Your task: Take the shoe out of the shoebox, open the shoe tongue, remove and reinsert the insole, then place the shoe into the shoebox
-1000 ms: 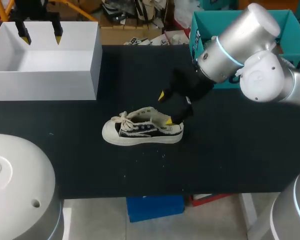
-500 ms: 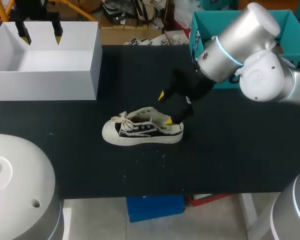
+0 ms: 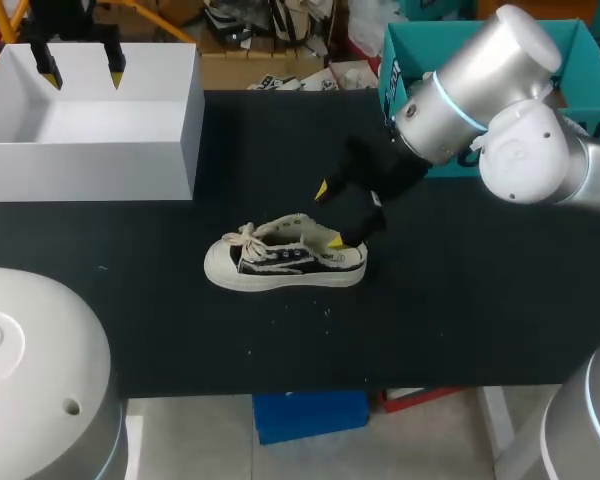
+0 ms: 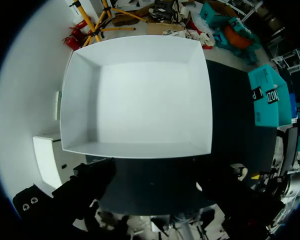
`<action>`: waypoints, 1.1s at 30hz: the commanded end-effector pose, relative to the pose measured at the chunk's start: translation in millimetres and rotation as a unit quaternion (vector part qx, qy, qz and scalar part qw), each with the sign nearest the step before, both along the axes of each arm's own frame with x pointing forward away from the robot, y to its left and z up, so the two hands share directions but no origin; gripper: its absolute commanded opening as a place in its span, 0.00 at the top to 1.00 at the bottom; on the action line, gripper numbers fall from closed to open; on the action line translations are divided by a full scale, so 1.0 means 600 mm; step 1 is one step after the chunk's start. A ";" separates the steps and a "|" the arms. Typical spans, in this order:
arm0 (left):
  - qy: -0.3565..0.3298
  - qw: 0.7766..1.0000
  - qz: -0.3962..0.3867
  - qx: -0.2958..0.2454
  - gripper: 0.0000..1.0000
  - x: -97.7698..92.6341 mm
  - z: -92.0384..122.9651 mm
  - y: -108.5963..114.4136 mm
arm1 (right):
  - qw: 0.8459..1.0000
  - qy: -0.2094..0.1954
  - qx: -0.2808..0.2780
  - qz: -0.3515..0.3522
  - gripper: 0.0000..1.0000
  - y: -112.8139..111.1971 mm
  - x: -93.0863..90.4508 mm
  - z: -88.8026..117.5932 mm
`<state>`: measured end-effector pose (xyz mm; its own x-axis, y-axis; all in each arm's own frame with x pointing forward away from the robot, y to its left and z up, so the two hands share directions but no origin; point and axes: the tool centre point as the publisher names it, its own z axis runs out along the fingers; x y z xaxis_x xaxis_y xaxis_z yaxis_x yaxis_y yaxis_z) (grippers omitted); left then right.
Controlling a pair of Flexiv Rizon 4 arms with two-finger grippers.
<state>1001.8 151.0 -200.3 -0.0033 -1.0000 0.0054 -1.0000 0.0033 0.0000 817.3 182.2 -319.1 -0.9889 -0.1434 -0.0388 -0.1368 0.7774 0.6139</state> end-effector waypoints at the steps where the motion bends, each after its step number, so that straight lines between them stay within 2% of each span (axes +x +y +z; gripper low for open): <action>1: 0.001 1.000 0.001 0.002 0.00 -0.001 0.001 -0.001 | 0.999 -0.010 0.033 -0.011 0.00 -0.013 -0.014 -0.011; 15: 0.001 1.000 0.001 0.002 0.00 -0.001 0.001 -0.001 | 0.997 0.018 0.041 -0.055 0.00 -0.039 -0.008 -0.047; 33: 0.001 1.000 0.001 0.002 0.00 -0.001 0.001 -0.001 | 0.992 0.025 0.073 -0.096 0.00 -0.056 -0.003 -0.127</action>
<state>1001.8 151.0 -200.2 -0.0032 -1.0000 0.0054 -1.0000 0.0032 0.0000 813.7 146.4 -385.2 -0.9987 0.0500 0.0038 0.0379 0.7022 0.7110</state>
